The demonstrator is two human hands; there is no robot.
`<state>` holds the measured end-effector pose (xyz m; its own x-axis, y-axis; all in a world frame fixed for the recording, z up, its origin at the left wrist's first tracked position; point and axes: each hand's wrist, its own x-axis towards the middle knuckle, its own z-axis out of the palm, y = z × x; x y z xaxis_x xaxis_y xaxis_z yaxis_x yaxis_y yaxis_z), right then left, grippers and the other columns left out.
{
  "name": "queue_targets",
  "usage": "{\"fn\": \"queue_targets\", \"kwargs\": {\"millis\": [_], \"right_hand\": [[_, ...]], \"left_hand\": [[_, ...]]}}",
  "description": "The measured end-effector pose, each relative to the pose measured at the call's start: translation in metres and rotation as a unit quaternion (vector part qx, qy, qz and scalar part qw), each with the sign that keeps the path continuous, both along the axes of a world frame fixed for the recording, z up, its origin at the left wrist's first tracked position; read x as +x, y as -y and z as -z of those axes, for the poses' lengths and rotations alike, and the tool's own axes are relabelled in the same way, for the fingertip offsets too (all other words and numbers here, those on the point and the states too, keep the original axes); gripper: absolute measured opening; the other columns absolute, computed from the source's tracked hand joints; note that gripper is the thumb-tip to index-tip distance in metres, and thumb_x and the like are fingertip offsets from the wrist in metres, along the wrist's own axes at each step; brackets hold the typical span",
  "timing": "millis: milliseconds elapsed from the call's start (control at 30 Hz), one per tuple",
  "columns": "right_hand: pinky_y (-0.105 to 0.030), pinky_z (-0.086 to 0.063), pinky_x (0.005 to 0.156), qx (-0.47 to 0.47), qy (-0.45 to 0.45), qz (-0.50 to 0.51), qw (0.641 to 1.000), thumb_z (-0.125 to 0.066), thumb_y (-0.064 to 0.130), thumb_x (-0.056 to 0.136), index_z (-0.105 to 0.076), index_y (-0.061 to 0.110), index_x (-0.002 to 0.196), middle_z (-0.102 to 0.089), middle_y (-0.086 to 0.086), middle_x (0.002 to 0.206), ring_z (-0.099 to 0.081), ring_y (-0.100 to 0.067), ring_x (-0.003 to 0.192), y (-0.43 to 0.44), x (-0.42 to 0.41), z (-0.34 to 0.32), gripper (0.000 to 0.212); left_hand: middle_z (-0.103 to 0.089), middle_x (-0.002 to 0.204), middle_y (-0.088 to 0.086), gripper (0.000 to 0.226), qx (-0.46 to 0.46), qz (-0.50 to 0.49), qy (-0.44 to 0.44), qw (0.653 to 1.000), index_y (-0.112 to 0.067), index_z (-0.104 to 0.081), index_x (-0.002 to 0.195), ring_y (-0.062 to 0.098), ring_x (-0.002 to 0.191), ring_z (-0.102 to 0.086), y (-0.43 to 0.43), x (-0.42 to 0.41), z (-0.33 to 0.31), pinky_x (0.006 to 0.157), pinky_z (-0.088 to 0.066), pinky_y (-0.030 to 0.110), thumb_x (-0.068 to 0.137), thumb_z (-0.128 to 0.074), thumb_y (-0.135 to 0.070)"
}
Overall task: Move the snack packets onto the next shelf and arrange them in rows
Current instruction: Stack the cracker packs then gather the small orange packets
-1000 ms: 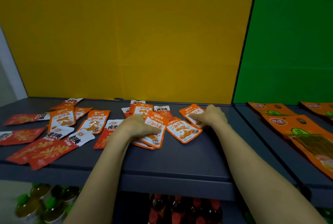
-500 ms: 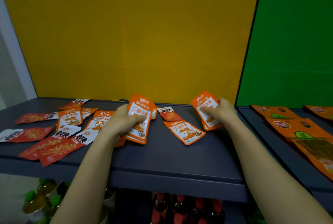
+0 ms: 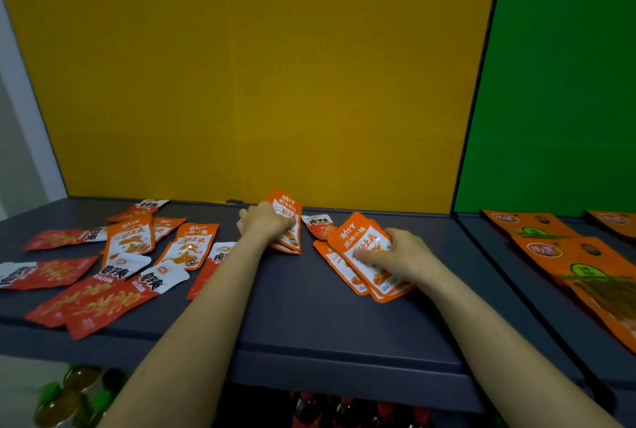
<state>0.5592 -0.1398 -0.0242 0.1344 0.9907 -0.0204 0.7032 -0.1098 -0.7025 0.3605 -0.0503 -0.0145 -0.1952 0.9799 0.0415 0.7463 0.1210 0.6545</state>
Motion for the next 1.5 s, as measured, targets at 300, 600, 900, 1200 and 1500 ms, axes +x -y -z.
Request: {"fn": "queue_targets", "kwargs": {"millis": [300, 600, 900, 1200, 1500], "right_hand": [[-0.039, -0.051, 0.092, -0.038, 0.055, 0.009, 0.998, -0.072, 0.050, 0.072, -0.047, 0.017, 0.116, -0.060, -0.004, 0.120, -0.061, -0.021, 0.106, -0.001, -0.005, -0.006, 0.060], [-0.041, -0.056, 0.086, -0.048, -0.047, -0.001, 0.998, -0.077, 0.037, 0.072, -0.060, 0.017, 0.100, -0.071, -0.004, 0.100, -0.070, -0.019, 0.086, 0.005, 0.009, -0.009, 0.038], [-0.028, -0.056, 0.061, 0.033, -0.259, 0.049, 0.964, -0.078, 0.025, 0.072, -0.063, 0.014, 0.095, -0.074, -0.004, 0.083, -0.070, -0.015, 0.062, 0.041, 0.019, -0.014, 0.029], [-0.041, -0.052, 0.088, 0.132, -0.318, 0.173, 0.923, -0.077, 0.034, 0.070, -0.062, 0.019, 0.110, -0.073, -0.004, 0.098, -0.070, -0.023, 0.085, 0.110, 0.031, -0.011, 0.046], [-0.031, -0.052, 0.066, 0.214, -0.340, 0.333, 0.853, -0.071, 0.028, 0.077, -0.062, 0.014, 0.111, -0.072, -0.006, 0.096, -0.068, -0.019, 0.074, 0.246, 0.083, -0.003, 0.038]], "left_hand": [[-0.037, 0.144, 0.019, 0.084, -0.047, -0.008, -0.038, 0.998, -0.002, -0.032, 0.137, 0.036, 0.134, -0.028, -0.018, -0.003, -0.001, 0.105, -0.032, 0.042, 0.074, -0.074, -0.038], [-0.064, 0.115, 0.020, 0.053, -0.014, 0.016, 0.121, 0.992, 0.001, -0.059, 0.108, 0.037, 0.101, -0.063, -0.022, -0.015, -0.005, 0.089, -0.052, 0.047, 0.064, -0.083, -0.013], [-0.067, 0.106, 0.019, 0.008, -0.004, 0.099, 0.426, 0.899, -0.001, -0.059, 0.083, 0.018, 0.045, -0.064, 0.006, -0.037, -0.027, 0.055, -0.055, 0.034, 0.079, -0.066, 0.002], [-0.071, 0.060, 0.004, 0.008, -0.087, 0.176, 0.573, 0.796, -0.011, -0.059, 0.089, 0.015, 0.049, -0.068, 0.071, -0.003, -0.032, 0.042, -0.054, 0.028, 0.084, -0.065, -0.013], [-0.074, 0.077, 0.009, 0.014, -0.206, 0.352, 0.592, 0.696, -0.008, -0.063, 0.098, 0.019, 0.061, -0.072, 0.158, 0.109, -0.012, 0.052, -0.059, 0.035, 0.085, -0.060, -0.009]]}}
